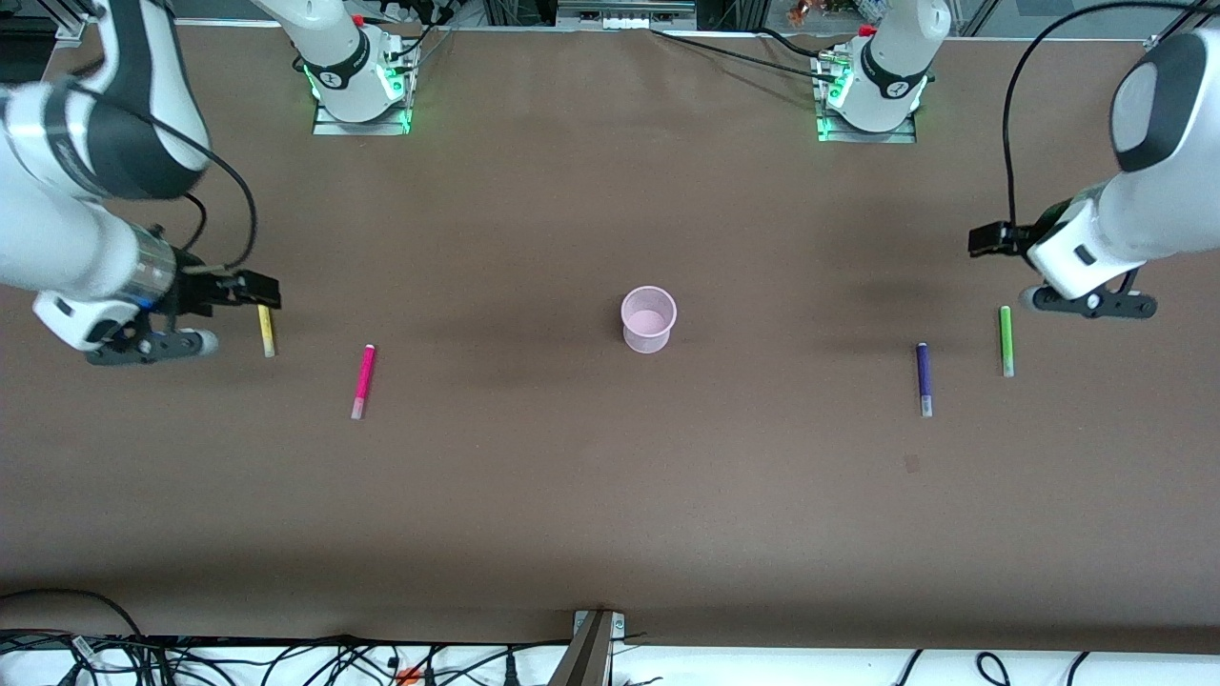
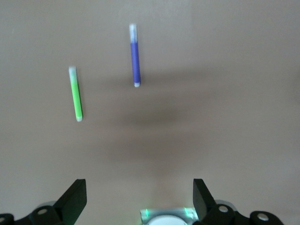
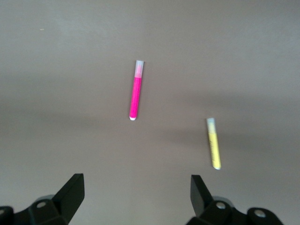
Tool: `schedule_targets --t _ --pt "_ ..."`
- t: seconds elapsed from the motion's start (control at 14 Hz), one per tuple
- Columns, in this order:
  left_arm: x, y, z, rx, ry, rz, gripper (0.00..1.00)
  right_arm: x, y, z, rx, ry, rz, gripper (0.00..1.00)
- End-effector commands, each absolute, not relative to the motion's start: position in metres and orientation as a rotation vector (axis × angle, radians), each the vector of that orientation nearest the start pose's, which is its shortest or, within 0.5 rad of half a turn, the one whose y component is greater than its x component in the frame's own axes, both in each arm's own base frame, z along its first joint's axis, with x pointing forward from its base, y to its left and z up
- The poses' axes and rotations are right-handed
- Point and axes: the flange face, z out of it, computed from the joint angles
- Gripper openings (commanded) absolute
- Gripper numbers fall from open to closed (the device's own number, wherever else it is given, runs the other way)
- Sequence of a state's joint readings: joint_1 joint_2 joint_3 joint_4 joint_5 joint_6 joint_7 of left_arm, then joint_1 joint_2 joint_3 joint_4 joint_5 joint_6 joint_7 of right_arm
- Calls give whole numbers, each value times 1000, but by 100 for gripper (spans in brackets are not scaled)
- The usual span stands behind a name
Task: Organize pens into pink holder with both arms
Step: 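Grasp the magenta marker with the right gripper while the left gripper grasps the blue marker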
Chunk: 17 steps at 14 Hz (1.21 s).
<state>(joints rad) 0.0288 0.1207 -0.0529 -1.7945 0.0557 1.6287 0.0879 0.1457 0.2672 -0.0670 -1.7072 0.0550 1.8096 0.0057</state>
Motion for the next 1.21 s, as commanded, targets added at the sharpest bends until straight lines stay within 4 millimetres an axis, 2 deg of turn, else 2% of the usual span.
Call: schedule_targets --t 0.0,0.14,0.29,0.43,0.57,0.79,0.86,1.14 --pt "572 13 400 -3053 322 389 100 629 80 349 -3117 98 290 100" --pt "573 20 352 -3062 320 371 100 629 82 296 -3121 106 311 100" --pt "570 22 310 -3066 331 328 100 614 86 267 -3122 98 307 100" --pt "570 21 275 -3061 358 264 100 595 83 231 -3126 122 276 97" --pt "566 19 250 -3069 369 190 100 580 80 197 -3132 140 236 94" --pt "544 18 220 -3049 424 69 100 574 82 181 -3136 154 236 87" --pt "536 29 216 -3044 418 26 100 574 84 177 -3136 159 236 85" --pt "507 31 187 -3036 476 -231 100 574 88 168 -3136 149 222 55"
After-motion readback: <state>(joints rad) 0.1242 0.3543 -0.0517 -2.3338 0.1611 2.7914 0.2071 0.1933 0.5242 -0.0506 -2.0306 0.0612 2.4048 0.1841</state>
